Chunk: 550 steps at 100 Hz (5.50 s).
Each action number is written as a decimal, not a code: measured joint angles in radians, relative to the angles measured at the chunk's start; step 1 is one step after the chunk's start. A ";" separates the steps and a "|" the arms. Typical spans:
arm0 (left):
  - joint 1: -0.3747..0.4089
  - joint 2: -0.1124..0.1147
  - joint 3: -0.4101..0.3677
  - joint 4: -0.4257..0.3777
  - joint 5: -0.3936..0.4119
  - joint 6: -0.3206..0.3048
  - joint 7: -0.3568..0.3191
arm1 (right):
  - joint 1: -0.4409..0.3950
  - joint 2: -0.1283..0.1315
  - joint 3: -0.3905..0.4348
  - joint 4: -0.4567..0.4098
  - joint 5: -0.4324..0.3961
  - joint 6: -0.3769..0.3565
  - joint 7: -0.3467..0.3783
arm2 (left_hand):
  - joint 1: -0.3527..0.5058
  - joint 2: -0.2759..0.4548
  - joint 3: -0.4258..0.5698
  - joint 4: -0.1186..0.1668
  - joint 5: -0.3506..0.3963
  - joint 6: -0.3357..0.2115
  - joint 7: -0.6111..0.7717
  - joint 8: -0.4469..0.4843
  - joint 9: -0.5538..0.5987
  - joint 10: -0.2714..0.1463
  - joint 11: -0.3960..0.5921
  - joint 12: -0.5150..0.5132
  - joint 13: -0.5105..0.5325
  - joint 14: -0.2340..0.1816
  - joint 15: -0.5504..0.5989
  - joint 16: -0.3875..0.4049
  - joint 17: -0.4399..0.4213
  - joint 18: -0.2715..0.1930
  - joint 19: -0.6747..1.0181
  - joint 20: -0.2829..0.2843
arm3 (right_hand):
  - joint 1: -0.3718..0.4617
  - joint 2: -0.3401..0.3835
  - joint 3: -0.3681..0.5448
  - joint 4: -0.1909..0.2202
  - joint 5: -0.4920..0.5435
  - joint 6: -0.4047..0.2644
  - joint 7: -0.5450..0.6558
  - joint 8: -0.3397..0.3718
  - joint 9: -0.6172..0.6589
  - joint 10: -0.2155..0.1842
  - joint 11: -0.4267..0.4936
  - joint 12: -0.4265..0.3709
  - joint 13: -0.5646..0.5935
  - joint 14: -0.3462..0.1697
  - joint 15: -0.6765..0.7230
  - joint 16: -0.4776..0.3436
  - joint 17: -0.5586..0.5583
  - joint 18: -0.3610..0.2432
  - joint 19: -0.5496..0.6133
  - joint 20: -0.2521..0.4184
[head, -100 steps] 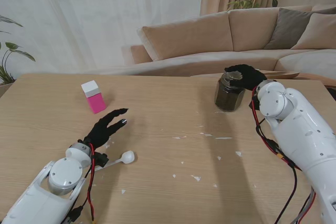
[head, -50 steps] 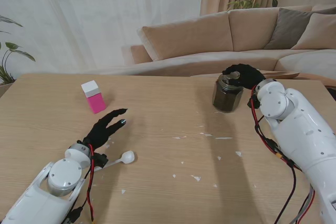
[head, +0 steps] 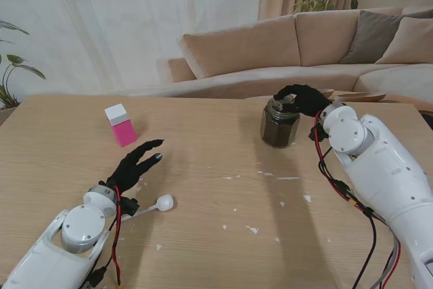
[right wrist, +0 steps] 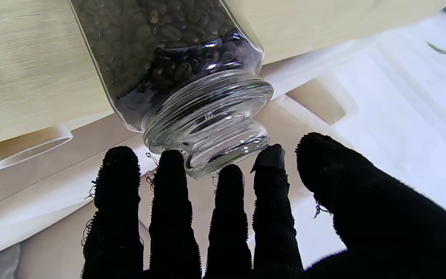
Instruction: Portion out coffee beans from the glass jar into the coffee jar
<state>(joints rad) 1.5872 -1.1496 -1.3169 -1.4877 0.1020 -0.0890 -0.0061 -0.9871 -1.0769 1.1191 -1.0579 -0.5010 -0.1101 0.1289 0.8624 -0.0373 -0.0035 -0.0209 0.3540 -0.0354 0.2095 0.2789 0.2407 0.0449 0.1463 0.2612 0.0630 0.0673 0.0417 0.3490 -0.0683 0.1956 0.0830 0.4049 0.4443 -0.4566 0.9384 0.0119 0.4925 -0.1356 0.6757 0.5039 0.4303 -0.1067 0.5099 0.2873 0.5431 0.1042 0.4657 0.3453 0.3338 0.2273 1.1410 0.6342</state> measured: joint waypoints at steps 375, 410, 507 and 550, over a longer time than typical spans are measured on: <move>0.041 0.001 -0.026 -0.042 -0.031 -0.039 -0.009 | 0.234 -0.174 -0.542 0.253 -0.100 -0.343 -0.418 | 0.000 0.000 0.000 0.000 0.000 0.000 0.000 0.000 0.000 0.000 0.000 0.000 0.000 0.000 0.000 0.000 0.000 0.000 0.000 0.000 | 0.151 -0.363 0.079 -0.178 0.197 -0.049 0.178 0.077 0.249 0.201 0.131 0.189 0.206 0.047 0.199 0.164 0.366 -0.115 0.234 0.085; 0.041 0.001 -0.031 -0.042 -0.032 -0.041 -0.006 | 0.232 -0.168 -0.537 0.233 -0.125 -0.331 -0.417 | 0.000 0.000 0.000 0.000 0.000 0.000 0.000 0.000 0.000 0.000 0.000 0.000 0.000 0.000 0.000 0.000 0.000 0.000 0.000 0.000 | 0.151 -0.389 0.092 -0.185 0.246 -0.049 0.157 0.101 0.280 0.201 0.131 0.186 0.256 0.077 0.192 0.163 0.406 -0.100 0.235 -0.023; 0.041 0.001 -0.032 -0.046 -0.033 -0.047 -0.007 | 0.031 -0.087 -0.260 -0.130 -0.208 -0.193 -0.268 | 0.000 0.000 0.000 0.000 0.000 0.000 0.000 0.000 0.000 0.000 0.000 0.000 0.000 0.000 0.000 0.000 0.000 0.000 0.000 0.000 | 0.151 -0.408 0.099 -0.185 0.250 -0.034 0.162 0.102 0.299 0.191 0.132 0.182 0.280 0.102 0.192 0.185 0.427 -0.079 0.248 -0.048; 0.058 0.005 -0.032 -0.074 -0.033 -0.057 -0.018 | -0.362 -0.011 0.104 -0.484 -0.320 -0.118 -0.110 | 0.000 0.000 0.000 0.000 0.000 0.000 0.000 0.000 0.000 0.000 0.000 0.000 0.000 0.000 0.000 0.000 0.000 0.000 0.000 0.000 | 0.162 -0.409 0.100 -0.194 0.250 -0.027 0.165 0.102 0.299 0.184 0.134 0.182 0.281 0.113 0.192 0.185 0.428 -0.073 0.249 -0.048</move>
<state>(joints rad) 1.6448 -1.1447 -1.3488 -1.5613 0.0687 -0.1457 -0.0241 -1.3488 -1.0877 1.2229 -1.5416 -0.8206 -0.2282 0.0187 0.8624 -0.0373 -0.0035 -0.0209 0.3540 -0.0354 0.2095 0.2789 0.2407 0.0449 0.1463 0.2612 0.0630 0.0673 0.0417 0.3490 -0.0683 0.1956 0.0830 0.4047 0.6060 -0.8653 1.0383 -0.1820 0.7424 -0.1630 0.8403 0.6064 0.7292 0.0771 0.6442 0.4694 0.8243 0.2168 0.6579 0.5306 0.7616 0.1541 1.3897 0.5858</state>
